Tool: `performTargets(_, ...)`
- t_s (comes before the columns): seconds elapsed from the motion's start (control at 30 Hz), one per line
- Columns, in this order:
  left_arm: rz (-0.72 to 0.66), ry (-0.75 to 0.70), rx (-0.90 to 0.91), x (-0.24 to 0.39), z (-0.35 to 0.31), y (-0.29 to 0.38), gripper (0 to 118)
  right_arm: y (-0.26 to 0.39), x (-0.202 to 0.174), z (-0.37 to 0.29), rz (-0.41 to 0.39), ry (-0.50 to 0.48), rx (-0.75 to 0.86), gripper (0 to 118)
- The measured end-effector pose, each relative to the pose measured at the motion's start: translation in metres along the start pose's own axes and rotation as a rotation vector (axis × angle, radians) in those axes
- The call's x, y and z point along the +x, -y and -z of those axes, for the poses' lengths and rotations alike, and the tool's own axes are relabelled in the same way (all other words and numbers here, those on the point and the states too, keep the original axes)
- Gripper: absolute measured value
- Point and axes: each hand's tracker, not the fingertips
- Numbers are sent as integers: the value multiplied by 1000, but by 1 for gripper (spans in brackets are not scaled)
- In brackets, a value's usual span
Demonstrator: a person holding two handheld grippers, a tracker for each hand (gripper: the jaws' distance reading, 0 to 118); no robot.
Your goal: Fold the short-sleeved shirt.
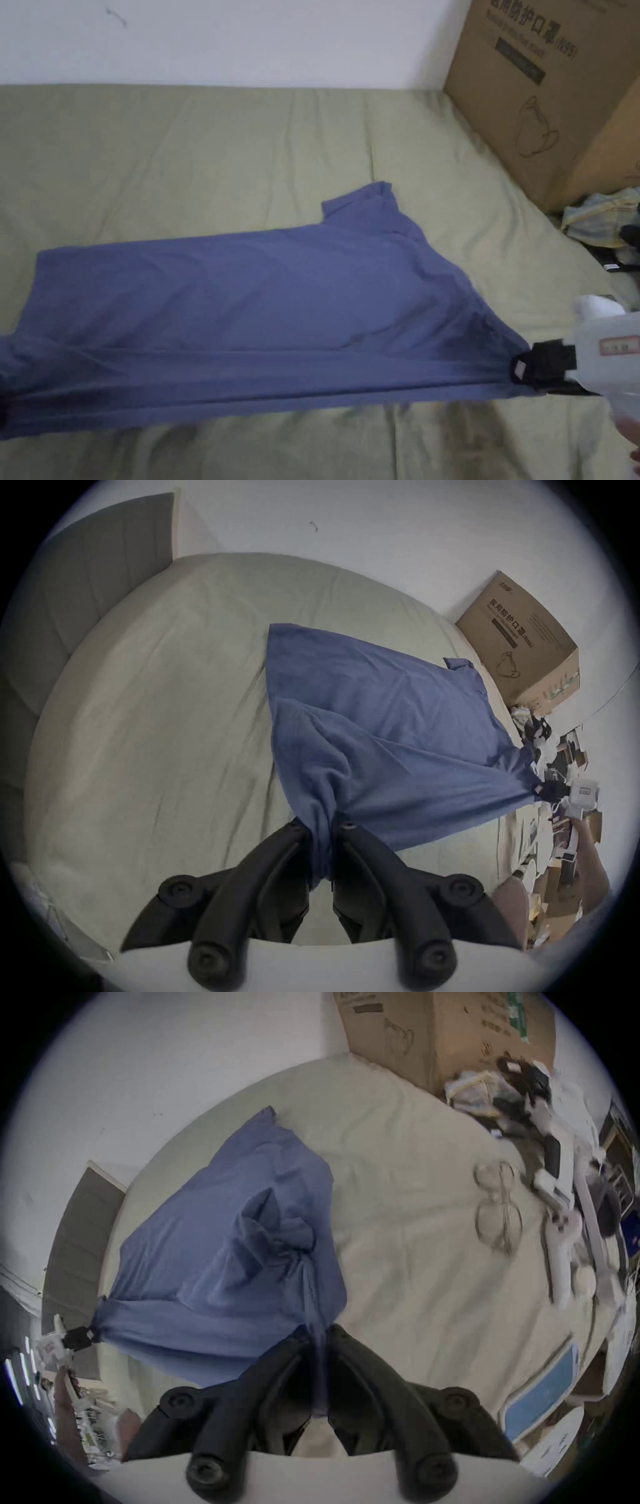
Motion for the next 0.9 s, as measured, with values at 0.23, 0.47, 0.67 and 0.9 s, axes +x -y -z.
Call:
performTargets(0.23,-43,23,-78,-17,2,71,10,58,12,14,21,25,-46,8)
performTargets(0.47,41,-131,30,-9,-16,63,118,53,-10,0,-151,292,83,83)
performTargets(0.67,94,-116,207,16,-46,40,114,36,-79,-35,-216,277,264,83)
performTargets(0.9,268,-155,209,51,-29,34,83,28,-149,-18,-380,152,273,81)
